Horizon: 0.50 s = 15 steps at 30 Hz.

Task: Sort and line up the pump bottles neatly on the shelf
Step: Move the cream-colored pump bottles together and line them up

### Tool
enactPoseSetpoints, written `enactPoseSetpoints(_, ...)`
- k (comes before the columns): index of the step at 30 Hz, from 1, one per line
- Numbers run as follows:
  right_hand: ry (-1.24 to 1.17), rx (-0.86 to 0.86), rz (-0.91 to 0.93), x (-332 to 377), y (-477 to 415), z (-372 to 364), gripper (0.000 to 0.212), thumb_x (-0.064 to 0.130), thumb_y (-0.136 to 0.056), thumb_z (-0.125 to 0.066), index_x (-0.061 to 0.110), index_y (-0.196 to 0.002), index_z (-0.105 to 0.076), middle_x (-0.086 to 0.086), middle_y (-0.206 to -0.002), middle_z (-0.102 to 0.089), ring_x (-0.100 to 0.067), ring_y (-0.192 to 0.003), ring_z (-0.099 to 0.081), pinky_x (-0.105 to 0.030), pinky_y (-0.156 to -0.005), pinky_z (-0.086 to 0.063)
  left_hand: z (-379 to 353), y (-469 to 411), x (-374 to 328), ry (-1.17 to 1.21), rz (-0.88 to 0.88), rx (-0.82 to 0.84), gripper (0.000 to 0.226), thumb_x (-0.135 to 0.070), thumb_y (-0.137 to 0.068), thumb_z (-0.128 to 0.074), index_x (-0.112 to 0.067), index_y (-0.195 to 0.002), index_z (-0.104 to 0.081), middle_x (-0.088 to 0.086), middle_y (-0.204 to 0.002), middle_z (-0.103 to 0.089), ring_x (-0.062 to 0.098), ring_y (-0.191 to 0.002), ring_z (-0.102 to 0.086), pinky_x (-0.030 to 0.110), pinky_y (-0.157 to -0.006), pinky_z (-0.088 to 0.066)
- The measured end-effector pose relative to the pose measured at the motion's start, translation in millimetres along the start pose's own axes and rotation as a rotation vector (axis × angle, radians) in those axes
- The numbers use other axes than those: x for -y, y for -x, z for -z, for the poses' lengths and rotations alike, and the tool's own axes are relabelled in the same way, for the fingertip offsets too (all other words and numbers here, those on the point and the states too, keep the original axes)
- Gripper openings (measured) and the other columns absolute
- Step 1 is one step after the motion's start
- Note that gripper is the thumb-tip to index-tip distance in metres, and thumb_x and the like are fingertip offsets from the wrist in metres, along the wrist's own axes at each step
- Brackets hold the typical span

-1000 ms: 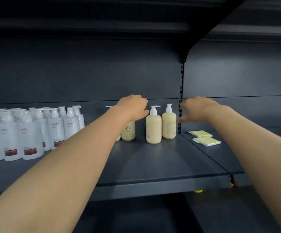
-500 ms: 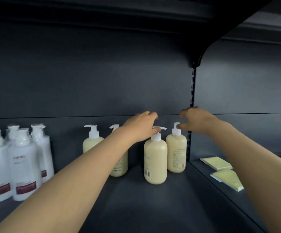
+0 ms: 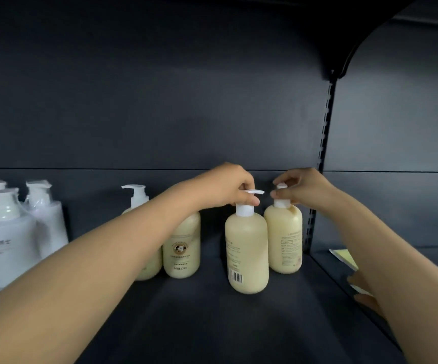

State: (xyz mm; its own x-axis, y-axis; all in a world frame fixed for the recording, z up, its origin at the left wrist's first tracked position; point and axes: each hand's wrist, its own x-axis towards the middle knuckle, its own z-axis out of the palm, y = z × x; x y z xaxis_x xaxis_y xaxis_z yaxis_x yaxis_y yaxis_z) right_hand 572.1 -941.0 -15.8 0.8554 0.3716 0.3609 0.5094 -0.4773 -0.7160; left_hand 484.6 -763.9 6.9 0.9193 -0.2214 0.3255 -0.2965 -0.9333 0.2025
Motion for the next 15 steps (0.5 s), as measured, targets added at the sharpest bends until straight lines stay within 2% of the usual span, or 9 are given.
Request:
enactPoseSetpoints(5,-0.072,0.043,0.016,12,-7,-15,0.027,0.008,-0.073,-0.077,0.013,-0.097,-0.067,-0.007,-0.094,-0.065,-0.024,-0.090,-0.064,-0.040,-0.087,-0.055,7,-6,10,-0.093,0.023,0.015,0.023,-0.034,-0.082,-0.067,-0.012,-0.088,-0.067,-0.007,-0.065,-0.055,0.005,-0.055,-0.045,0.021,-0.049,-0.030)
enactPoseSetpoints(9,-0.163,0.055,0.018,17,-9,-27,0.033,0.004,-0.075,-0.075,0.008,-0.106,-0.064,-0.013,-0.101,-0.064,-0.023,-0.088,-0.064,-0.032,-0.080,-0.056,11,-9,21,-0.160,0.047,0.022,0.024,-0.031,-0.083,-0.066,-0.009,-0.093,-0.067,-0.010,-0.064,-0.048,0.005,-0.055,-0.041,0.021,-0.048,-0.027)
enactPoseSetpoints(11,-0.208,0.039,0.011,17,-10,-34,0.036,0.004,-0.074,-0.075,0.009,-0.108,-0.062,-0.015,-0.102,-0.064,-0.024,-0.089,-0.064,-0.034,-0.081,-0.055,14,-10,28,-0.161,0.060,0.034,0.024,-0.029,-0.084,-0.066,-0.009,-0.095,-0.067,-0.011,-0.065,-0.048,0.004,-0.057,-0.041,0.020,-0.049,-0.027)
enactPoseSetpoints(15,-0.204,-0.029,-0.012,16,-6,-41,0.044,0.010,-0.074,-0.077,0.012,-0.114,-0.059,-0.007,-0.098,-0.063,-0.025,-0.094,-0.064,-0.039,-0.087,-0.054,15,-12,36,-0.139,0.060,0.062,0.024,-0.031,-0.084,-0.066,-0.010,-0.096,-0.067,-0.007,-0.073,-0.054,0.008,-0.065,-0.048,0.020,-0.052,-0.032)
